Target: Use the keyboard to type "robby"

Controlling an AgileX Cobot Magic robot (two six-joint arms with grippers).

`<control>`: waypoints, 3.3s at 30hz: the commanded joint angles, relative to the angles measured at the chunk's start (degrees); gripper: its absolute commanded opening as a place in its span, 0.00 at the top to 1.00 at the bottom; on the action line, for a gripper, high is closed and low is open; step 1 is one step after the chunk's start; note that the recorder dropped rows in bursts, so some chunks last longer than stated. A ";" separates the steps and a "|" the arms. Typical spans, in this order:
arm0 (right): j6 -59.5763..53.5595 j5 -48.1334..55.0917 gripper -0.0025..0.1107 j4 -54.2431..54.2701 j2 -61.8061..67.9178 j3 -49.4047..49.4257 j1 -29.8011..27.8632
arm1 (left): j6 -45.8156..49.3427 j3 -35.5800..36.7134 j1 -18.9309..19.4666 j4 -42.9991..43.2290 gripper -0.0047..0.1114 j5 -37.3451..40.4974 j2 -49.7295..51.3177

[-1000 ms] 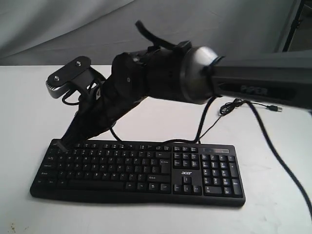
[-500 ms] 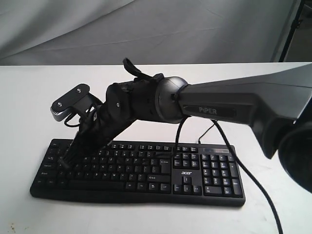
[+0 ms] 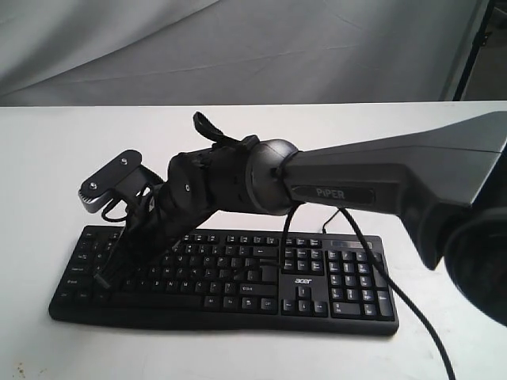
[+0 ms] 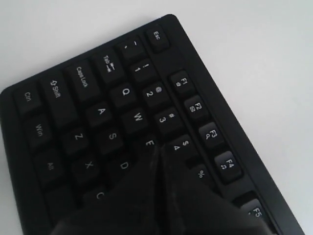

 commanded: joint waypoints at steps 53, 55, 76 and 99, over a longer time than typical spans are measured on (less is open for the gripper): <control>1.29 -9.89 0.98 -1.05 -16.10 23.92 -5.40 | -0.16 0.25 -0.36 0.27 0.96 -0.42 -0.20; 1.18 -9.62 0.98 -1.05 -16.10 23.92 -5.40 | -0.16 0.25 -0.36 0.27 0.96 -0.42 -0.20; 0.72 -10.92 0.98 0.10 -11.38 23.92 -5.40 | -0.16 0.25 -0.36 0.27 0.96 -0.42 -0.20; 0.97 -2.26 0.98 0.16 -14.19 16.22 -0.80 | -0.16 0.25 -0.36 0.27 0.96 -0.42 -0.20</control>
